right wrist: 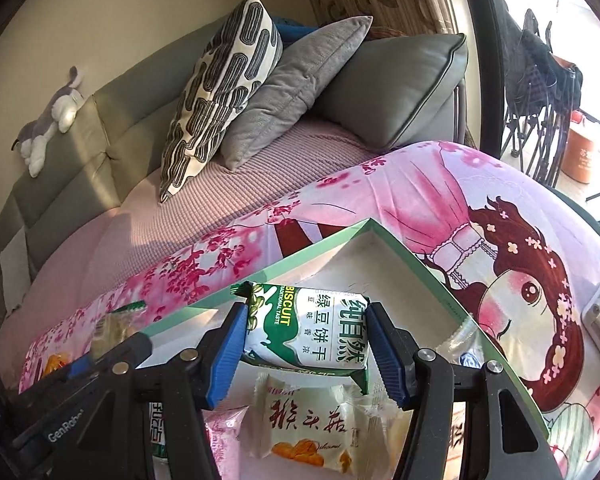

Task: Organize snacks
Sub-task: 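Carry the clear pack and green biscuit bag into the green-rimmed box and open both tools, then move both open tools back over the remaining snack pile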

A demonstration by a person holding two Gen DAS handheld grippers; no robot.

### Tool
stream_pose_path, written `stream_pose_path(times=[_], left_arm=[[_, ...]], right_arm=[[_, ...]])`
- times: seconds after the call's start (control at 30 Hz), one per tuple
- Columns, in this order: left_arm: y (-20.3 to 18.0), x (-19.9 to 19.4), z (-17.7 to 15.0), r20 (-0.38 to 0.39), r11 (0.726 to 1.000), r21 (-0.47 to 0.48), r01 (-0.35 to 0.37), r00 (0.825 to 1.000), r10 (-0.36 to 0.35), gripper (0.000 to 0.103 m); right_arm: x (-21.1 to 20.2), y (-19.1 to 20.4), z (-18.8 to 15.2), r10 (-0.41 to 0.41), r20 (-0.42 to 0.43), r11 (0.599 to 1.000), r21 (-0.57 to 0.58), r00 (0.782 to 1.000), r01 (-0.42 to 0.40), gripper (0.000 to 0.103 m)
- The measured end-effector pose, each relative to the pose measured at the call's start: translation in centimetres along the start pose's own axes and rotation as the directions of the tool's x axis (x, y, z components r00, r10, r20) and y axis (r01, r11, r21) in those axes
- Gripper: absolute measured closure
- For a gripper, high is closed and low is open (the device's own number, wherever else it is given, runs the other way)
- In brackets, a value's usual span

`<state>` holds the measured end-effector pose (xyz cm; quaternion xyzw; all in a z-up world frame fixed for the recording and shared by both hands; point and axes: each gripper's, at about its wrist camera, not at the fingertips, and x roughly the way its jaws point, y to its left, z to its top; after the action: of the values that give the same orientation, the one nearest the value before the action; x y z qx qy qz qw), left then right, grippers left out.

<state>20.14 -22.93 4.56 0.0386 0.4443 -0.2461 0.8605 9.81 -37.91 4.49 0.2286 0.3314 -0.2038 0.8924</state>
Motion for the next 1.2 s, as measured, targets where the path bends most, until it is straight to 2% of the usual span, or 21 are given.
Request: stream_pose_path(times=[0.13,0.33,0.47,0.67,0.8,0.9,0.93,1.0,1.1,1.13,1.2], left_arm=[[-1.3,1.8,0.0,-0.047,0.999,0.036,0.000,0.999,0.002,0.048],[-1.8,3.5,-0.4,-0.097,0.999,0.042,-0.006,0.995,0.010,0.048],[-2.0,3.3,-0.3,-0.102,0.999,0.042,-0.007,0.995,0.011,0.046],[-1.0,2.1,-0.1,-0.107,0.999,-0.001,-0.032,0.994,0.032,0.026],[0.7,0.3,-0.8,-0.112,0.997,-0.061,-0.055,0.993,0.048,0.024],[2.0,-1.5,-1.5,-0.098,0.992,-0.090,-0.093,0.992,0.085,0.013],[2.4,-2.2,-1.8,-0.088,0.990,-0.100,-0.103,0.992,0.095,0.013],[3.5,-3.5,-2.5,-0.068,0.984,-0.126,-0.126,0.991,0.118,0.012],[5.2,-5.2,-4.0,-0.052,0.973,-0.168,-0.160,0.987,0.153,0.004],[5.8,-5.7,-4.5,-0.047,0.968,-0.183,-0.169,0.986,0.163,0.004],[6.8,-6.7,-5.6,-0.044,0.959,-0.213,-0.186,0.983,0.181,0.004]], right_arm=[[0.9,-0.2,-0.1,-0.017,-0.015,1.000,-0.015,1.000,0.017,0.040],[1.7,-0.3,-0.4,-0.041,-0.027,0.998,-0.044,0.999,0.040,0.040],[1.7,-0.4,-0.3,-0.049,-0.029,0.998,-0.048,0.998,0.048,0.040],[0.6,0.0,0.0,-0.045,-0.028,0.997,-0.069,0.999,0.043,0.039],[-0.5,0.8,-0.2,-0.046,-0.029,0.994,-0.096,0.999,0.043,0.028],[-1.2,1.4,-0.7,-0.035,-0.048,0.993,-0.118,0.998,0.029,0.021],[-1.4,1.6,-1.0,-0.035,-0.052,0.991,-0.129,0.998,0.028,0.019],[-2.0,2.1,-1.5,-0.037,-0.056,0.988,-0.149,0.998,0.029,0.019],[-2.8,2.6,-2.5,-0.035,-0.059,0.985,-0.173,0.998,0.024,0.015],[-3.1,2.8,-2.8,-0.033,-0.061,0.983,-0.181,0.998,0.021,0.012],[-3.6,3.4,-3.4,-0.025,-0.060,0.979,-0.203,0.998,0.013,0.000]])
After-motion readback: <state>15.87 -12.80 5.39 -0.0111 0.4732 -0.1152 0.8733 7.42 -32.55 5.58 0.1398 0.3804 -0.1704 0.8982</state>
